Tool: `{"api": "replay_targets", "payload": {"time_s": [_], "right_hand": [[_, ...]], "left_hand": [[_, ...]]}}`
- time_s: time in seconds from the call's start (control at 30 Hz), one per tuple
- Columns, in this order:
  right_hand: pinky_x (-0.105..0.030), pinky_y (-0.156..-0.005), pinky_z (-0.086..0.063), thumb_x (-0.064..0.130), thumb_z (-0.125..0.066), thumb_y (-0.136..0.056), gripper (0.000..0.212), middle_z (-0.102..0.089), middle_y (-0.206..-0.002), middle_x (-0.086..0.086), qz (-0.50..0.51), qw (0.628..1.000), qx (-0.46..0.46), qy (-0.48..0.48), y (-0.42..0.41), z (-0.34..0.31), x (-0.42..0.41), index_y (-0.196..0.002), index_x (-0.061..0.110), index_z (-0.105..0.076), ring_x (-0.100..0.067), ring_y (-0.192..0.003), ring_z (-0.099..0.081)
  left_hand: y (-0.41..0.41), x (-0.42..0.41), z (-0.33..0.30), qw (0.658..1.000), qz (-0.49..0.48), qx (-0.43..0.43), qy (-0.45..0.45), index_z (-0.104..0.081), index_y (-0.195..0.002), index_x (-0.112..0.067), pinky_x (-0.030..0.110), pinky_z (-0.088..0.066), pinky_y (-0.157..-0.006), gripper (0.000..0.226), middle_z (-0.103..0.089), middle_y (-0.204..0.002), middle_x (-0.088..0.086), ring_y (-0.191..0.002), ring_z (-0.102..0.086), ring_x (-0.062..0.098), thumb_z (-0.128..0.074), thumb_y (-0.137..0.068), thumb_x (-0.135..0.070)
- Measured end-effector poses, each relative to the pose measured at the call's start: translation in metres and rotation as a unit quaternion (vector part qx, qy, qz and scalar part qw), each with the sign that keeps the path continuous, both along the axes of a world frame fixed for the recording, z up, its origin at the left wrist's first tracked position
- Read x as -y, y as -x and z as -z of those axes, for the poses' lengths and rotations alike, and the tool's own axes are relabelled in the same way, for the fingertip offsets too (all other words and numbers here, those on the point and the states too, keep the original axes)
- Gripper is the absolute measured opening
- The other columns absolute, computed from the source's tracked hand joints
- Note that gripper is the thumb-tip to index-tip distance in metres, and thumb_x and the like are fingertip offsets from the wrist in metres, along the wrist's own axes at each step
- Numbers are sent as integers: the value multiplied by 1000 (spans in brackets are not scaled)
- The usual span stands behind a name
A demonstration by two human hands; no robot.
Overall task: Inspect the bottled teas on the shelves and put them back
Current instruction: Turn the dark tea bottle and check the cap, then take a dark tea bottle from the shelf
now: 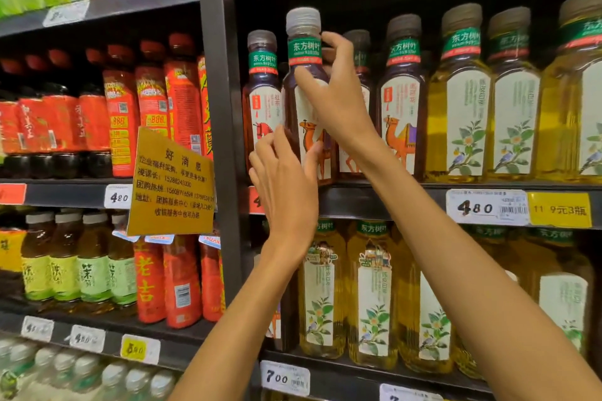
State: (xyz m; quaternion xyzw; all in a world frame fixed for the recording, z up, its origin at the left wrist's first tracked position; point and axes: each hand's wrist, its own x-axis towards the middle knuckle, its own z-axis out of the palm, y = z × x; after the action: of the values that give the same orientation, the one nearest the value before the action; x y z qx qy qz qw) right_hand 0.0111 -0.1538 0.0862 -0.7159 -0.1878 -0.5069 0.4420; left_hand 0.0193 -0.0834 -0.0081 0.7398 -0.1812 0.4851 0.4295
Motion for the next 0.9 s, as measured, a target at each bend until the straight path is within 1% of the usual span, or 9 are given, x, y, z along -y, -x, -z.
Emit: {"api": "replay_targets", "payload": {"time_s": [0.07, 0.1, 0.2, 0.3, 0.5, 0.6, 0.7, 0.8, 0.9], "right_hand": [[-33, -93, -50, 22, -59, -94, 50, -48, -132, -9, 45, 999, 10, 11, -2, 6, 2, -135, 8, -35, -15, -113, -53], [-35, -92, -49, 28, -59, -93, 49, -50, -130, -7, 84, 996, 12, 24, -2, 8, 4, -133, 8, -38, -16, -113, -53], [-30, -83, -47, 44, -55, -93, 46, -57, -119, -3, 253, 963, 38, 88, -4, 11, 7, -123, 10, -48, -15, -105, -55], [-29, -82, -43, 48, -52, -93, 43, -61, -112, -3, 332, 933, 67, 119, -3, 14, 9, -116, 12, -53, -17, -102, -54], [-32, -89, -32, 43, -52, -94, 42, -59, -118, -6, 389, 901, 57, 183, -5, 20, 16, -123, 13, -53, -21, -112, -47], [-35, -89, -35, 41, -57, -92, 40, -59, -114, -10, 380, 903, 56, 191, -2, 16, 17, -119, 11, -56, -25, -108, -47], [-32, -92, -36, 37, -57, -93, 38, -58, -120, -8, 364, 906, 47, 211, -1, 6, 24, -122, 12, -55, -23, -112, -46], [-26, -93, -38, 28, -56, -95, 36, -53, -126, -9, 345, 922, 80, 158, 2, -10, 31, -125, 8, -51, -21, -115, -47], [-23, -93, -39, 19, -55, -96, 37, -45, -132, -13, 369, 917, 56, 139, -2, -26, 35, -129, 5, -43, -22, -117, -47]], "left_hand": [[-1, 3, -1, 1000, -2, 15, 4, -31, -145, -12, 33, -32, -100, 60, -46, -136, 10, -122, -41, 24, -49, -95, -39], [-1, 5, -1, 999, -16, 27, 6, -33, -144, -12, 35, -33, -100, 59, -47, -136, 11, -121, -42, 25, -51, -95, -38], [-2, 10, -1, 995, -81, 61, -7, -43, -138, -8, 40, -40, -97, 51, -48, -135, 13, -119, -43, 29, -57, -93, -30], [-5, 14, 3, 993, -93, 64, -30, -41, -140, -5, 40, -39, -98, 53, -47, -137, 13, -119, -43, 31, -56, -94, -28], [-16, 11, 1, 988, -129, 32, -73, -36, -144, -9, 41, -35, -97, 56, -45, -138, 12, -117, -40, 31, -52, -96, -33], [-17, 13, -1, 987, -139, 30, -78, -36, -144, -10, 40, -35, -96, 57, -45, -137, 13, -117, -40, 32, -53, -95, -34], [-19, 13, -2, 986, -144, 32, -81, -38, -142, -9, 39, -35, -96, 58, -46, -136, 12, -118, -40, 31, -55, -93, -36], [-17, 13, -3, 988, -130, 34, -76, -40, -141, -9, 39, -36, -96, 57, -47, -134, 12, -117, -41, 31, -58, -92, -33], [-13, 16, -5, 990, -103, 67, -70, -46, -136, -9, 40, -38, -96, 52, -50, -130, 14, -115, -43, 32, -64, -88, -17]]}}
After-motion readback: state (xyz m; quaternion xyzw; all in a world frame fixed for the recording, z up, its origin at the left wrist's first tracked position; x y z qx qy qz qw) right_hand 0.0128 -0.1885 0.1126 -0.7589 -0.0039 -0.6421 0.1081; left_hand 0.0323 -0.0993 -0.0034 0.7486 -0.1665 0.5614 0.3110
